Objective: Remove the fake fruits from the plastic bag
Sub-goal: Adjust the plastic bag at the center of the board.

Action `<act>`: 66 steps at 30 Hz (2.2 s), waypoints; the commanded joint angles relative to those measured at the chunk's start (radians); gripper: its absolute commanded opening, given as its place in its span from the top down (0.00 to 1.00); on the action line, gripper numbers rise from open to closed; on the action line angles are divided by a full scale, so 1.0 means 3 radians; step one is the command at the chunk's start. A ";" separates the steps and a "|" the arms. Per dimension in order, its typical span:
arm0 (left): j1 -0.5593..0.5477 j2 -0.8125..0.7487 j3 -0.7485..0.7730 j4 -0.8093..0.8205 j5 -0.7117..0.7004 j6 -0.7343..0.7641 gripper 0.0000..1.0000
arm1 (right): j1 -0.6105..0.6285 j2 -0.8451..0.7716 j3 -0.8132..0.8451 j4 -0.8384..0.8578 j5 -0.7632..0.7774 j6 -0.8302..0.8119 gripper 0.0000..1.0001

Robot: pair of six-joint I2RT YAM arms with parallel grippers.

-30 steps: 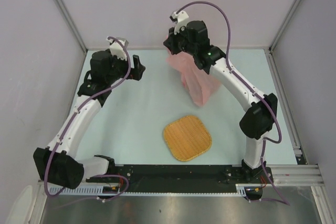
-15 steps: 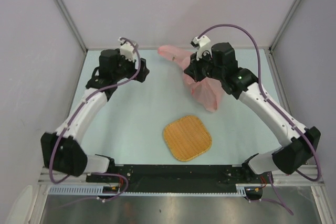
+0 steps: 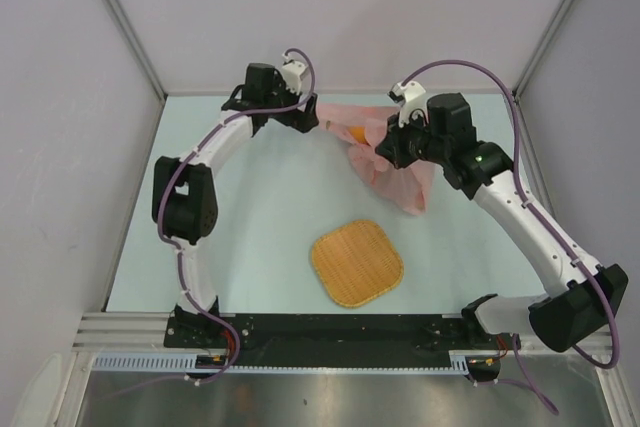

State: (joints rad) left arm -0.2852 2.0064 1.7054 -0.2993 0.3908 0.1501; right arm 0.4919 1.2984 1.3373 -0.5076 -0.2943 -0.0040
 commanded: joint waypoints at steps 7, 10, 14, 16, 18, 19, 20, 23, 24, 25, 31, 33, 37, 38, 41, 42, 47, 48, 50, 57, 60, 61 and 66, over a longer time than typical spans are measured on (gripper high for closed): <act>-0.0328 0.0909 0.1221 -0.0081 -0.1056 0.0338 0.17 | -0.0203 -0.0064 0.0042 0.0178 -0.0195 0.0024 1.00; -0.0318 0.1140 0.1524 -0.0250 -0.1287 0.0501 0.67 | -0.0355 0.0115 0.0169 0.0255 -0.0210 -0.0008 1.00; -0.0216 0.1013 0.1520 -0.0281 -0.1226 0.0395 1.00 | -0.0632 0.0595 0.0552 0.0535 -0.0190 0.0136 1.00; -0.0144 0.0855 0.1555 -0.0260 -0.1048 0.0278 1.00 | -0.0724 0.0953 0.0737 0.0684 -0.0103 0.0167 1.00; -0.0088 0.0757 0.1627 -0.0214 -0.0905 0.0231 1.00 | -0.0842 0.1229 0.1155 0.0832 -0.0052 0.0126 1.00; -0.0072 0.0711 0.1708 -0.0189 -0.0863 0.0190 1.00 | -0.0867 0.1519 0.1349 0.0863 -0.0027 0.0106 1.00; -0.0067 0.0625 0.1760 -0.0133 -0.0828 0.0195 1.00 | -0.0903 0.1653 0.1538 0.0889 0.0014 0.0080 1.00; -0.0062 0.0558 0.2035 -0.0041 -0.0797 0.0241 1.00 | -0.0924 0.2262 0.2560 0.0777 0.0045 0.0029 1.00; -0.0062 0.0568 0.2138 -0.0051 -0.0761 0.0292 1.00 | -0.0929 0.2395 0.3039 0.0777 0.0045 0.0029 1.00; -0.0062 0.0568 0.2321 -0.0086 -0.0700 0.0312 1.00 | -0.0929 0.2502 0.3226 0.0772 0.0066 -0.0062 1.00; -0.0067 0.0262 0.2227 -0.0138 -0.0592 0.0201 1.00 | -0.0960 0.2647 0.3531 0.0725 0.0102 -0.0094 1.00; -0.0067 0.0022 0.2078 -0.0122 -0.0551 0.0038 1.00 | -0.0960 0.2423 0.3331 0.0715 0.0051 -0.0130 1.00; -0.0072 -0.0448 0.1558 -0.0081 -0.0429 -0.0198 1.00 | -0.1011 0.1973 0.2774 0.0643 -0.0174 -0.0252 1.00; -0.0082 -0.0561 0.1444 -0.0091 -0.0408 -0.0214 1.00 | -0.1011 0.1825 0.2352 0.0679 -0.0185 -0.0328 1.00; -0.0098 -0.0904 0.0949 -0.0260 -0.0357 -0.0173 1.00 | -0.0980 0.1318 0.1539 0.0725 -0.0185 -0.0675 1.00; -0.0103 -0.0981 0.0639 -0.0311 -0.0311 -0.0117 1.00 | -0.0975 0.1221 0.1313 0.0715 -0.0154 -0.0738 1.00; -0.0123 -0.1471 -0.0483 -0.0342 -0.0265 -0.0163 1.00 | -0.0975 0.0791 0.0371 0.0532 -0.0077 -0.0754 1.00; -0.0149 -0.1503 -0.0596 -0.0367 -0.0239 -0.0183 1.00 | -0.0990 0.0760 0.0202 0.0511 -0.0093 -0.0632 1.00; -0.0184 -0.1579 -0.0806 -0.0449 -0.0091 -0.0219 1.00 | -0.1000 0.0627 0.0068 0.0511 -0.0164 -0.0544 1.00; -0.0307 -0.1978 -0.1031 -0.0470 0.0119 -0.0209 1.00 | -0.0975 0.0203 0.0052 0.0306 -0.0374 -0.0753 0.53; -0.0312 -0.1984 -0.1001 -0.0465 0.0098 -0.0234 1.00 | -0.0914 0.0034 0.0088 0.0357 -0.0405 -0.0698 0.34; -0.0312 -0.1984 -0.0991 -0.0465 0.0093 -0.0240 1.00 | -0.0817 -0.0012 0.0098 0.0372 -0.0410 -0.0682 0.32; -0.0312 -0.1963 -0.0899 -0.0506 0.0063 -0.0229 1.00 | -0.0326 -0.0064 0.0098 0.0454 -0.0353 -0.0891 0.31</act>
State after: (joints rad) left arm -0.3775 1.4258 1.3911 -0.4656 0.3965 0.1013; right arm 0.2985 1.2747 1.3392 -0.4084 -0.3836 -0.2226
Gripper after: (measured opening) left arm 0.005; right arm 0.703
